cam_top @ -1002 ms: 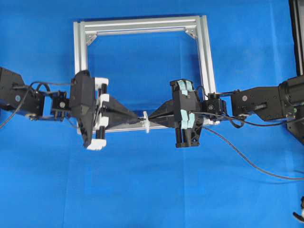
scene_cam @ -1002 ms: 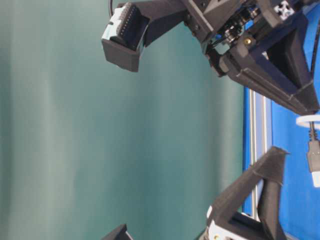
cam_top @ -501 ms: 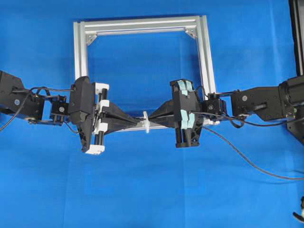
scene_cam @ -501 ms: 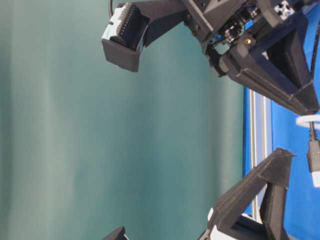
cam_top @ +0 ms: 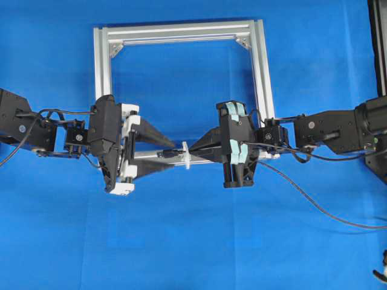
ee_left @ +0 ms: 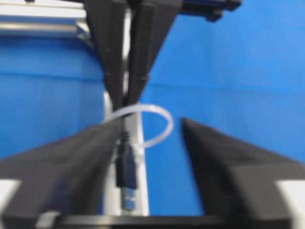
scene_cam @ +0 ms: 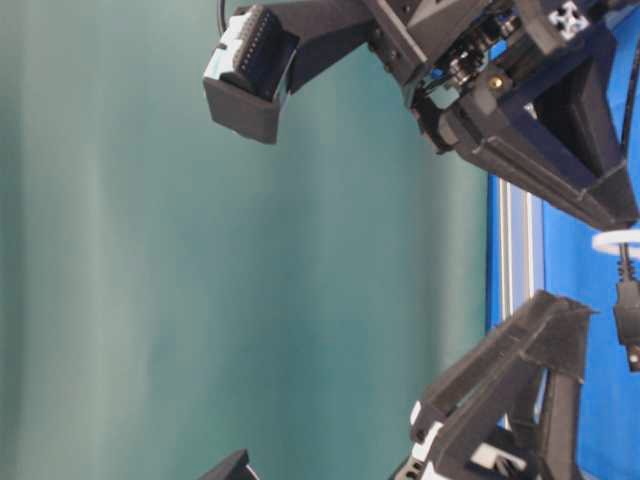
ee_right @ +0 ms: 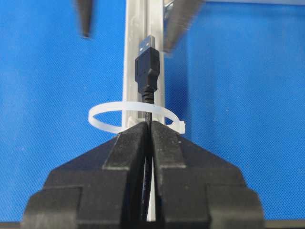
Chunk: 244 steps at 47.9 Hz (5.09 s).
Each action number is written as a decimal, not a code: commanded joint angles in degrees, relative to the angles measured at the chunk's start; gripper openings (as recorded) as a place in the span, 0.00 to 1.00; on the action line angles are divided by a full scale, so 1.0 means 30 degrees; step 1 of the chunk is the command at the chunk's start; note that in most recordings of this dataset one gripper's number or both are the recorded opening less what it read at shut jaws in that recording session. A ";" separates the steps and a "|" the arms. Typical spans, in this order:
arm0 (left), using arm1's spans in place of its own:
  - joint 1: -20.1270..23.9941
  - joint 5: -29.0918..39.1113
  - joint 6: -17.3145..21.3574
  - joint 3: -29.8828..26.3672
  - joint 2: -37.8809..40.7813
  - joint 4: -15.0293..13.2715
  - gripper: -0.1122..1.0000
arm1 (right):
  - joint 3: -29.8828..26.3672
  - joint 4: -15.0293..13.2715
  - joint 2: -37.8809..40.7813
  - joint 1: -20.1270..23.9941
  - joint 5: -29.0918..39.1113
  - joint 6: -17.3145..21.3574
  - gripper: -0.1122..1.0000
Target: Insert the wire through the string loop located in the center.
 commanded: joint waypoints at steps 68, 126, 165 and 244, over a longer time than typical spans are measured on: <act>-0.0029 0.1318 -0.0146 -0.0908 0.1406 0.0029 0.93 | -0.0264 -0.0059 -0.0234 0.0029 -0.0176 -0.0059 0.08; -0.0029 0.1318 -0.0146 -0.1113 0.1465 0.0029 0.92 | -0.0264 -0.0059 -0.0234 0.0029 -0.0146 -0.0059 0.08; 0.0117 0.2168 -0.0176 -0.1348 0.1494 0.0029 0.17 | -0.0322 -0.0059 -0.0264 0.0029 -0.0117 -0.0059 0.08; 0.0059 0.2109 -0.0234 0.1289 -0.0234 0.0029 0.17 | -0.0234 -0.0029 -0.0264 0.0088 0.0293 -0.0029 0.97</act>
